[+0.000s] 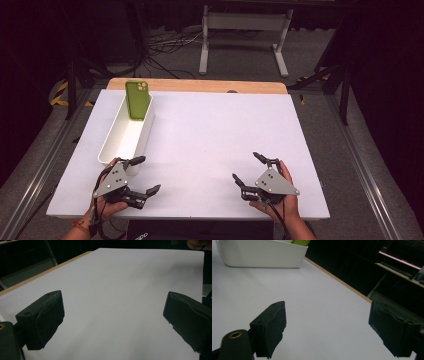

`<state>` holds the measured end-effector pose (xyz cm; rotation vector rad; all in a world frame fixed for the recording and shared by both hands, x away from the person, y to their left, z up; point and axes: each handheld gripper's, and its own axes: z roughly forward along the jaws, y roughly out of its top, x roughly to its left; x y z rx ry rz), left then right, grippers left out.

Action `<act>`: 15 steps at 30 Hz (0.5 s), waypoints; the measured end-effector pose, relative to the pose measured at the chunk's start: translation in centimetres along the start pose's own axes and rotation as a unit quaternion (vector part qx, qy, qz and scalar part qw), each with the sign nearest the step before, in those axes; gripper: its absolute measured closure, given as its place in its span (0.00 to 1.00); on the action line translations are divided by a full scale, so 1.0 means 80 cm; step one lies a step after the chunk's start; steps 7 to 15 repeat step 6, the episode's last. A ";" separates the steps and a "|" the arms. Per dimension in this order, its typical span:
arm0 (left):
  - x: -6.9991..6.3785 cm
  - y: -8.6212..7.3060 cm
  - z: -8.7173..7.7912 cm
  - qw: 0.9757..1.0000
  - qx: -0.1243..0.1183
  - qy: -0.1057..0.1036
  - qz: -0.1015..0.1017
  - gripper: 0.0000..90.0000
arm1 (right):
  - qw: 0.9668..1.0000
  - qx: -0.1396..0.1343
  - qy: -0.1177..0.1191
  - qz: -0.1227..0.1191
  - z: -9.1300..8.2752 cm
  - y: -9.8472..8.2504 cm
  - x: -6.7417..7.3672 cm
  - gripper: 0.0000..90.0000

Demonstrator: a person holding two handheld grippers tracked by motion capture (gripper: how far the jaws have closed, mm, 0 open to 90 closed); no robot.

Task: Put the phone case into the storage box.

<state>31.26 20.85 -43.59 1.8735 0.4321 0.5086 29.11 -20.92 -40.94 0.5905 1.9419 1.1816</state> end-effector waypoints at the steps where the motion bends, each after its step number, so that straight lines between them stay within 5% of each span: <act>1: 0.000 0.000 0.002 1.000 0.001 0.000 0.003 0.06 | 1.000 -0.005 -0.006 -0.004 -0.002 0.000 -0.001 0.18; 6: -0.001 0.001 0.007 1.000 0.006 -0.003 0.005 0.06 | 1.000 -0.010 -0.018 0.022 -0.012 -0.003 -0.011 0.18; 15: -0.001 0.001 0.007 1.000 0.006 -0.003 0.005 0.06 | 1.000 -0.010 -0.018 0.022 -0.012 -0.003 -0.011 0.18</act>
